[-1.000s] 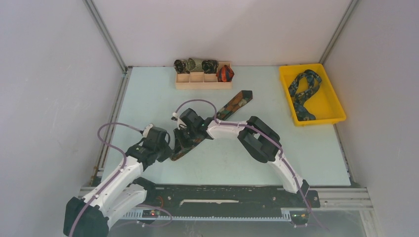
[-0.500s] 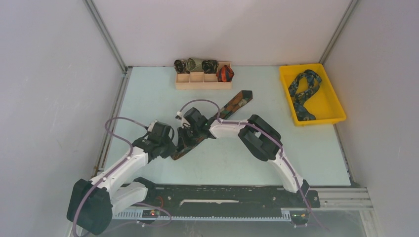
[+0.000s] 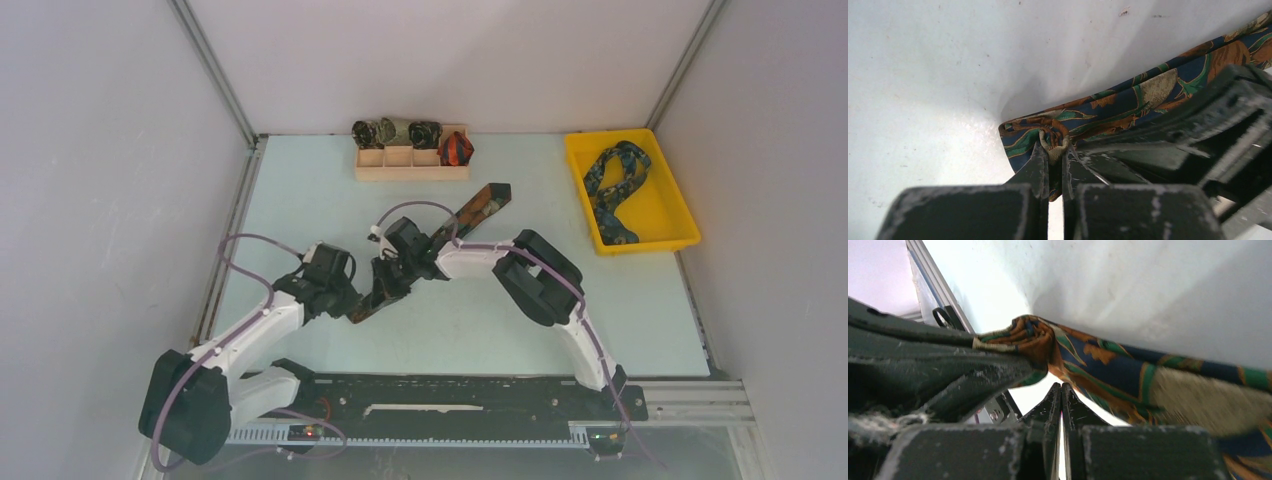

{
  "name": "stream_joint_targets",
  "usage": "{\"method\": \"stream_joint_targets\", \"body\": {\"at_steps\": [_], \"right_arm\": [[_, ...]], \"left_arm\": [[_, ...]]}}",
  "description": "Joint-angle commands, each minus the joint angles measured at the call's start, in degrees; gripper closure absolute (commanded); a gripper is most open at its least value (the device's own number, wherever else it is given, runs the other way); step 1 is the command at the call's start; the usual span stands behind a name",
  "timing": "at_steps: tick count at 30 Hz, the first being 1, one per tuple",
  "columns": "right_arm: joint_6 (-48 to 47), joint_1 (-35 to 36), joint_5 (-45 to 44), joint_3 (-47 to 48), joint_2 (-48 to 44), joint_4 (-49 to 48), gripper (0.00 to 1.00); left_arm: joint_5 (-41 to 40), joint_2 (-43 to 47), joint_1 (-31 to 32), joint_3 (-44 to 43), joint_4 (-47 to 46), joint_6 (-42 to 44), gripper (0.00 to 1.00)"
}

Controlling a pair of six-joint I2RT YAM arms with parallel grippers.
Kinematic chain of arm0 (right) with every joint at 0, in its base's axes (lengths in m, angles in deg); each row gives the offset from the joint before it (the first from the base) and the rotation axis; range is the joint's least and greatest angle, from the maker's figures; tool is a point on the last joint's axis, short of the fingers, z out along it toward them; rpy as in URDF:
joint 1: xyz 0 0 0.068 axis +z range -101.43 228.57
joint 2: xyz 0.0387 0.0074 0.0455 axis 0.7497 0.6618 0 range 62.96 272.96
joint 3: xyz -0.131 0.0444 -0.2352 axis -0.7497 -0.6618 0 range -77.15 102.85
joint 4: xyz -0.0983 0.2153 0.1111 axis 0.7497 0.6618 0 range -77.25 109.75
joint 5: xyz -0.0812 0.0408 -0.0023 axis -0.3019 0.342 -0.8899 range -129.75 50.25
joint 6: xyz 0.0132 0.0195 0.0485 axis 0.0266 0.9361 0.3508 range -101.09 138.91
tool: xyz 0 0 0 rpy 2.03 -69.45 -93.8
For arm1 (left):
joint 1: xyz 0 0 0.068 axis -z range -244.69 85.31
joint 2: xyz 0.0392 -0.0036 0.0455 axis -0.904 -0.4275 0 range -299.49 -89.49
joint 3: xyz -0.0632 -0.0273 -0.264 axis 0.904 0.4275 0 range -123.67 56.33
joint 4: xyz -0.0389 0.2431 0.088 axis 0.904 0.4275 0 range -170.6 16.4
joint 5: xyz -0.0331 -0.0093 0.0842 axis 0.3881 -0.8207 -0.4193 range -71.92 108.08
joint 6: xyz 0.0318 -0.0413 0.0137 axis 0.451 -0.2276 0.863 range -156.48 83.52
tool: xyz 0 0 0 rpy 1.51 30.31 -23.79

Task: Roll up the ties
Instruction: Roll the tie at the center of the board.

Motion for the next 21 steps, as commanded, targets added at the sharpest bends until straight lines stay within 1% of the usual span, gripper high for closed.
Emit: {"method": "stream_joint_targets", "body": {"at_steps": [1, 4, 6, 7, 8, 10, 12, 16, 18, 21], "right_arm": [[-3.3, -3.0, -2.7, -2.0, -7.2, 1.6, 0.95], [-3.8, -4.8, -3.0, -3.6, -9.3, 1.9, 0.95], [-3.9, -5.8, -3.0, -4.3, -10.0, 1.9, 0.95], [-3.9, -6.2, -2.9, -4.6, -10.2, 1.8, 0.95], [-3.9, -6.5, -2.9, -4.8, -10.4, 1.8, 0.95], [-4.0, -6.9, -2.8, -5.1, -10.6, 1.7, 0.96], [-3.9, -7.0, -2.7, -5.1, -10.5, 1.7, 0.96], [-3.7, -7.1, -2.6, -5.1, -10.5, 1.4, 0.96], [-3.8, -7.1, -2.6, -5.1, -10.5, 1.4, 0.96], [-3.8, -7.2, -2.5, -5.1, -10.6, 1.4, 0.96]], "left_arm": [[-0.3, -2.1, 0.5, -1.5, -1.8, 1.4, 1.00], [-0.4, -2.9, 0.6, -1.7, -2.0, 1.4, 1.00], [-0.4, -3.4, 0.8, -1.9, -2.2, 1.4, 0.96], [-0.4, -3.6, 0.9, -2.1, -2.3, 1.4, 0.92], [-0.3, -3.8, 1.1, -2.3, -2.3, 1.5, 0.86], [-0.4, -4.3, 1.4, -2.6, -2.2, 1.5, 0.71], [-0.6, -4.5, 1.8, -3.1, -2.1, 1.4, 0.60], [-1.5, -4.5, 2.8, -4.2, -1.3, 1.1, 0.43], [-2.0, -4.1, 3.1, -4.6, -1.1, 0.8, 0.40], [-2.4, -3.4, 3.5, -4.6, -1.0, -0.1, 0.40]]}}
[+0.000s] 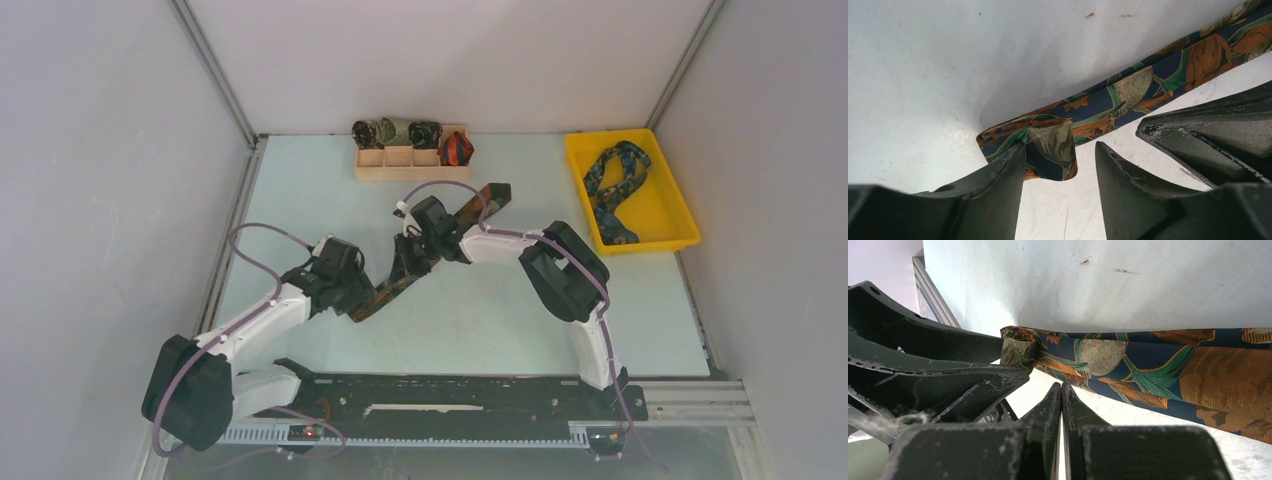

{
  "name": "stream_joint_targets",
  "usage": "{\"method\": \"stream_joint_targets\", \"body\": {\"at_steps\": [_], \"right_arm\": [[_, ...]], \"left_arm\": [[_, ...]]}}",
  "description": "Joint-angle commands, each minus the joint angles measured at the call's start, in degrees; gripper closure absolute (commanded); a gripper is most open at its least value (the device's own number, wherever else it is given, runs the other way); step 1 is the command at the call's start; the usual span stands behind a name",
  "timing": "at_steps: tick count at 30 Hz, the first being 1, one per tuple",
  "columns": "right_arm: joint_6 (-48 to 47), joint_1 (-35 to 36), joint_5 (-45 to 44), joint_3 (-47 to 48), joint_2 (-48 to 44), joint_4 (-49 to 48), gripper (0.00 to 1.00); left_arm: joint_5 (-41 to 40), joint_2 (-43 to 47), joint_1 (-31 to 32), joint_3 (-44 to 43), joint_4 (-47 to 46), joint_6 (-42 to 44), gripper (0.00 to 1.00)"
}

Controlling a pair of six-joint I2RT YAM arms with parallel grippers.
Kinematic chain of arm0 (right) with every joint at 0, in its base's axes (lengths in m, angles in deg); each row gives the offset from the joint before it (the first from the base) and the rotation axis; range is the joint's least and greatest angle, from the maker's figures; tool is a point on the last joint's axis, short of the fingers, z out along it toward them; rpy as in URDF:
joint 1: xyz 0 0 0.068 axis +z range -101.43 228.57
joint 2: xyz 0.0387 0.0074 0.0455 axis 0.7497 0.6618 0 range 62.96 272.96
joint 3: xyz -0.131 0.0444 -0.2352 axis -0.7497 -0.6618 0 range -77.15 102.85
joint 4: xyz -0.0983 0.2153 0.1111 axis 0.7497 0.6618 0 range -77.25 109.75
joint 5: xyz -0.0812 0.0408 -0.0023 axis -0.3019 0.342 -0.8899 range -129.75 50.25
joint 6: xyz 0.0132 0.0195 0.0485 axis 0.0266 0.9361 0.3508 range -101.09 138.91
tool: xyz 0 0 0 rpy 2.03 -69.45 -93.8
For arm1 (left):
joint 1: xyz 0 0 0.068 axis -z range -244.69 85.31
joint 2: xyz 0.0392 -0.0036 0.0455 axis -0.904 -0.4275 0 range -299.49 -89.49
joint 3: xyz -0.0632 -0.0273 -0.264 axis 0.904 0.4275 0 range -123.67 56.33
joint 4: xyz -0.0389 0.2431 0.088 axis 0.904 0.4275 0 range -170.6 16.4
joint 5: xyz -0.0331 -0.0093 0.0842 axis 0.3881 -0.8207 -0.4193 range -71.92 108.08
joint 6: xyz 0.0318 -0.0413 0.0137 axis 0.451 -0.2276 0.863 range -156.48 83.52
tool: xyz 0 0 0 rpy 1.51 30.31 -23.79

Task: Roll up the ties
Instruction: Roll the tie at the center of the board.

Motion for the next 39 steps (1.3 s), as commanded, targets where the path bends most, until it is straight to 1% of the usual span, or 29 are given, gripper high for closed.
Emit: {"method": "stream_joint_targets", "body": {"at_steps": [1, 7, 11, 14, 17, 19, 23, 28, 31, 34, 39], "right_arm": [[-0.9, 0.2, -0.1, 0.0, -2.9, -0.5, 0.96], [-0.9, -0.1, -0.3, 0.0, -3.3, -0.5, 0.97], [-0.9, -0.3, -0.3, 0.0, -3.4, -0.5, 0.96], [-0.9, -0.4, -0.2, 0.0, -3.5, -0.3, 0.97], [-0.9, -0.5, -0.1, -0.2, -3.7, -0.4, 0.97], [-0.8, -0.6, -0.1, -0.4, -3.9, -0.7, 0.97], [-0.8, -0.8, 0.0, -0.6, -4.3, -0.8, 0.97], [-0.5, -0.8, 0.1, -0.8, -4.4, -1.1, 0.97], [-0.5, -0.8, 0.2, -0.8, -4.1, -1.3, 0.97], [-0.6, -0.7, 0.2, -0.8, -4.0, -1.4, 0.97], [-0.7, 0.0, 0.8, -0.8, -3.9, -2.6, 0.96]], "left_arm": [[-2.0, 1.0, 0.9, -1.5, 1.0, -1.5, 0.42], [-3.0, 4.2, 1.7, 0.7, -1.6, -4.1, 0.48], [-3.3, 6.8, 1.9, 2.2, -3.7, -5.3, 0.48], [-3.6, 7.2, 2.0, 2.7, -4.5, -5.6, 0.49], [-2.7, 6.9, 2.1, 3.9, -6.7, -5.9, 0.51], [-2.3, 6.6, 2.2, 4.7, -8.0, -6.1, 0.56], [-2.2, 6.7, 2.4, 6.8, -10.4, -6.8, 0.73], [-2.4, 6.9, 2.5, 8.3, -12.7, -7.4, 0.81], [-2.5, 6.3, 2.7, 8.8, -13.9, -7.4, 0.91], [-2.5, 5.7, 2.9, 9.3, -14.9, -7.6, 0.98], [-1.9, 6.1, 3.2, 10.1, -15.9, -7.8, 1.00]]}}
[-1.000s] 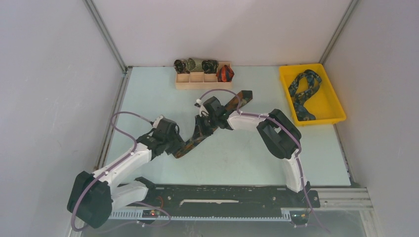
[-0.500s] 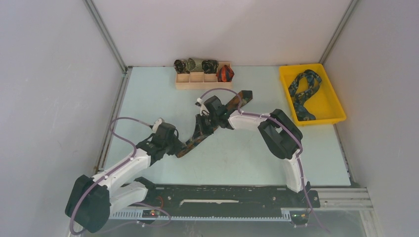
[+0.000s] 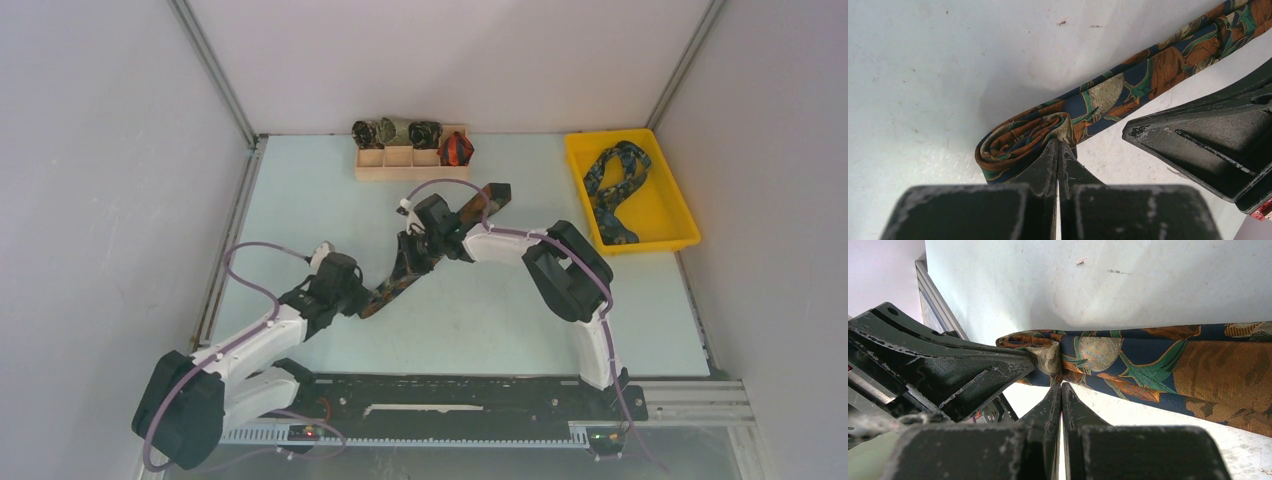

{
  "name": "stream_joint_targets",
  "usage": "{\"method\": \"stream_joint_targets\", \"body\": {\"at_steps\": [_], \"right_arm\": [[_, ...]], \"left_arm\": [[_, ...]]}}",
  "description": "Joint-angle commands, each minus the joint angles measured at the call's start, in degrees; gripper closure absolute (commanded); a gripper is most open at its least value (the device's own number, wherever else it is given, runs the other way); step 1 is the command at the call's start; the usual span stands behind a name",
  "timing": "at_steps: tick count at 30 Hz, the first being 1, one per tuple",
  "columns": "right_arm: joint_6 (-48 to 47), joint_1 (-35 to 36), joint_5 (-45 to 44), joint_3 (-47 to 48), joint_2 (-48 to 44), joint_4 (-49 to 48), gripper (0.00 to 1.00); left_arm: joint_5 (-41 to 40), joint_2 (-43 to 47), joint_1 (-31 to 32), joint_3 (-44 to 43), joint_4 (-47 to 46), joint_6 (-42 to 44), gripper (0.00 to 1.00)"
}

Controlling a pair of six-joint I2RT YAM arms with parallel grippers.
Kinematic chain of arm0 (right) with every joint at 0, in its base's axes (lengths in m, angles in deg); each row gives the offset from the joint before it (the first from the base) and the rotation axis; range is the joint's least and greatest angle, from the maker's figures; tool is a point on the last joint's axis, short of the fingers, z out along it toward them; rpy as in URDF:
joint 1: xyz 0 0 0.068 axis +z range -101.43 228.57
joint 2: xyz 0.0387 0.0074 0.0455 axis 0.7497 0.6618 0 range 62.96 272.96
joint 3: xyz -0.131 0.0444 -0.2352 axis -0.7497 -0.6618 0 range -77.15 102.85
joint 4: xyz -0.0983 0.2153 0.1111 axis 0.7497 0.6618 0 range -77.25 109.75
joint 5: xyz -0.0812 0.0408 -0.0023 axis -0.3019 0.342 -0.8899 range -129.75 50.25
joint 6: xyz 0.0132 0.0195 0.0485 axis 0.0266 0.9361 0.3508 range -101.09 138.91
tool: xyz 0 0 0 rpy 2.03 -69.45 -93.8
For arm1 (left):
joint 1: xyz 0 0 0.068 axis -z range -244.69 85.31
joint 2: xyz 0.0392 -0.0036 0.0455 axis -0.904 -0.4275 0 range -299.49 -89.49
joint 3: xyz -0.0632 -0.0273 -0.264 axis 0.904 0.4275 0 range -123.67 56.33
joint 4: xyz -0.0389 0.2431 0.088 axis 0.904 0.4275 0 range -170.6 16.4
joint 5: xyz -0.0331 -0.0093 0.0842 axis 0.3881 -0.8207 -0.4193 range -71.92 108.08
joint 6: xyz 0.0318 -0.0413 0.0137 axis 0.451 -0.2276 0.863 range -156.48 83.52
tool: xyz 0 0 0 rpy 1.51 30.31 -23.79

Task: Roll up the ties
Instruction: Roll the tie at the center of the board.

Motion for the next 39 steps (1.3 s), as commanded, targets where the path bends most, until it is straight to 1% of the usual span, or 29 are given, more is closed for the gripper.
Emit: {"method": "stream_joint_targets", "body": {"at_steps": [1, 5, 10, 14, 21, 23, 25, 28, 30, 35, 39], "right_arm": [[-0.6, 0.8, 0.8, 0.0, -3.0, -2.9, 0.96], [-0.5, 2.1, 1.1, 0.5, -2.9, -3.8, 0.94], [-1.2, 3.8, 1.1, 3.0, -1.3, -1.8, 0.93], [-1.9, 4.8, 1.0, 5.3, 0.0, 0.0, 0.92], [-2.7, 6.2, 0.6, 8.5, 1.7, 2.4, 0.92], [-2.9, 6.5, 0.6, 9.3, 2.3, 3.1, 0.92], [-3.1, 6.7, 0.6, 9.9, 2.9, 3.8, 0.92], [-3.8, 6.8, 0.5, 10.4, 3.2, 5.2, 0.92], [-4.3, 6.8, 0.4, 10.9, 3.4, 6.2, 0.92], [-5.8, 6.9, 0.3, 11.9, 4.6, 8.5, 0.92], [-6.2, 7.2, 0.3, 12.4, 5.8, 9.0, 0.93]], "left_arm": [[-0.5, 0.6, 0.7, 0.7, -1.8, -0.5, 1.00], [-1.1, 2.7, 0.7, 1.1, -1.1, -0.3, 1.00], [-1.6, 6.1, 0.7, 2.1, -0.2, 0.0, 1.00], [-2.7, 9.2, 0.7, 2.6, 1.1, 0.7, 0.96], [-3.7, 13.4, 0.7, 2.8, 3.6, 1.9, 0.93], [-4.1, 15.1, 0.7, 2.6, 4.9, 2.4, 0.91], [-5.0, 17.3, 0.7, 2.4, 7.0, 3.4, 0.85], [-6.9, 22.4, 0.7, 2.9, 10.7, 5.1, 0.68], [-7.9, 25.7, 0.7, 3.6, 12.8, 5.5, 0.60], [-8.1, 31.6, 0.7, 5.6, 16.4, 4.8, 0.41], [-8.0, 33.8, 0.7, 7.1, 17.8, 3.5, 0.30]]}}
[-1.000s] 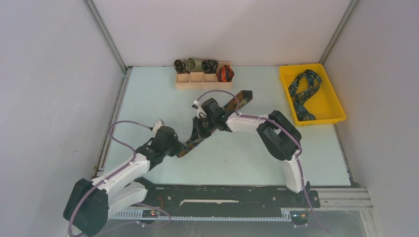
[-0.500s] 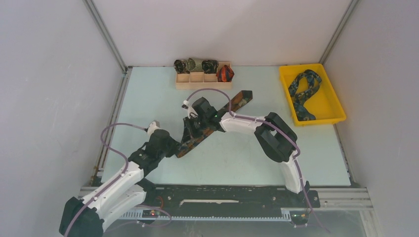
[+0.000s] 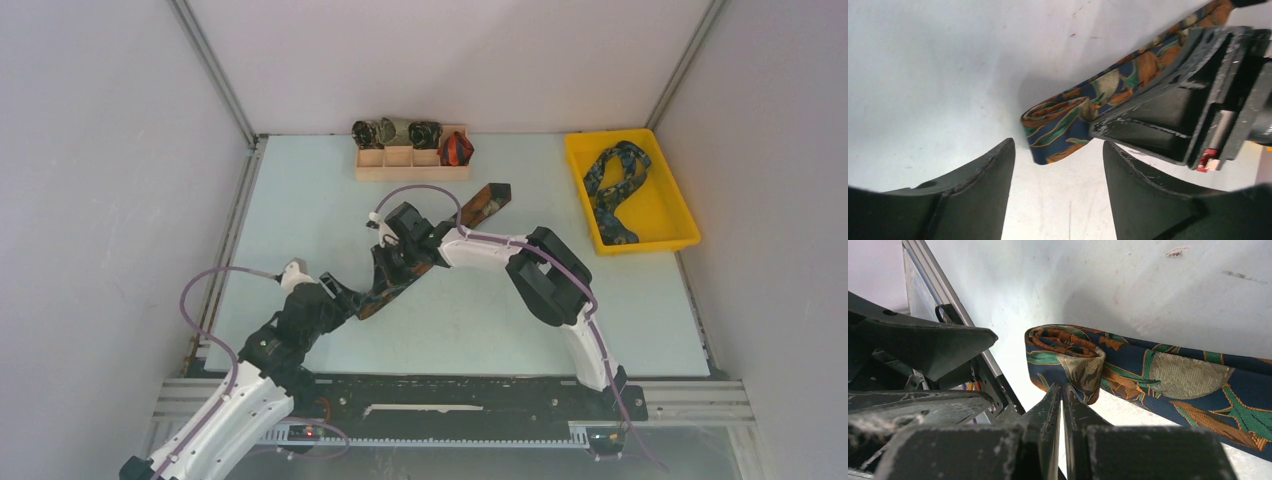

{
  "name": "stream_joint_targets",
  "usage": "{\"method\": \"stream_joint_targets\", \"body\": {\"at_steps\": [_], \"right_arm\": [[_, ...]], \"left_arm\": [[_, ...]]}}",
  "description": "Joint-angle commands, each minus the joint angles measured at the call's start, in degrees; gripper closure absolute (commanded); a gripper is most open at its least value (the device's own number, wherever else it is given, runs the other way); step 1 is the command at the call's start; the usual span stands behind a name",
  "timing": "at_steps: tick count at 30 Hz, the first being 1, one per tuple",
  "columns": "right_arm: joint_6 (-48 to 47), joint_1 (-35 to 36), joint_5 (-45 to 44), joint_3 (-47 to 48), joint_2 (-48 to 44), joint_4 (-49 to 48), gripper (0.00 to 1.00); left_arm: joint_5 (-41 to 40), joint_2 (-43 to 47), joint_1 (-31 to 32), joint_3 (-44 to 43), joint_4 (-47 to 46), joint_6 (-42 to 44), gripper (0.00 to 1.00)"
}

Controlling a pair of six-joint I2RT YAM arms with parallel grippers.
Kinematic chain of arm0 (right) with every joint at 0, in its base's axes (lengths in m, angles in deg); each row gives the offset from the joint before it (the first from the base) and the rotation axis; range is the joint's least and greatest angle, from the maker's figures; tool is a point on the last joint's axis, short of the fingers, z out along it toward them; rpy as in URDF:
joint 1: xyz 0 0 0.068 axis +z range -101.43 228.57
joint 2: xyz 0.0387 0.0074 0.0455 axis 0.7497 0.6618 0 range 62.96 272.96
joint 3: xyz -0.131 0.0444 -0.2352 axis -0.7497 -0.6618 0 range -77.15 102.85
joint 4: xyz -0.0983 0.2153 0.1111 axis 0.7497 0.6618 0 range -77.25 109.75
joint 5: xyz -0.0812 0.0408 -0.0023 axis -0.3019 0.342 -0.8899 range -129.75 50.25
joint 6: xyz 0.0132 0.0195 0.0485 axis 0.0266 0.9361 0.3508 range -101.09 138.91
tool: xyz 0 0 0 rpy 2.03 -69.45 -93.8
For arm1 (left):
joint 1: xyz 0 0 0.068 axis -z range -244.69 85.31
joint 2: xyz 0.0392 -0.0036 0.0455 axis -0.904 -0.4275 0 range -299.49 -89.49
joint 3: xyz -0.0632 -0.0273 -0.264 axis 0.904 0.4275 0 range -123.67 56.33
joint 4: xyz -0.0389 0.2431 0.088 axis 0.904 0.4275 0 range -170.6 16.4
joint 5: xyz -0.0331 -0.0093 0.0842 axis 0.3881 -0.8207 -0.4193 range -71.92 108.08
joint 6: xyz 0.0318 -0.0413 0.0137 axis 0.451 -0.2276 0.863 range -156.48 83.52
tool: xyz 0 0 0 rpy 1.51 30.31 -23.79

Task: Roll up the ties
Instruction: Roll the tie at the center of the board.

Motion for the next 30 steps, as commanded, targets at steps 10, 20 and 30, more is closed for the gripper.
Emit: {"method": "stream_joint_targets", "body": {"at_steps": [10, 20, 30], "right_arm": [[-2.6, -0.1, -0.1, 2.8, 3.2, 1.6, 0.94], [-3.1, -0.8, 0.6, 2.9, 4.6, 1.9, 0.94], [-3.1, -1.1, 1.2, 3.2, 5.1, 1.9, 0.95]], "left_arm": [[-0.3, 0.2, 0.3, 3.4, -0.3, -1.5, 0.27], [1.2, -2.9, 0.2, 7.6, -8.5, -3.5, 0.28], [1.1, -4.1, 0.2, 9.9, -14.0, -4.8, 0.32]]}}
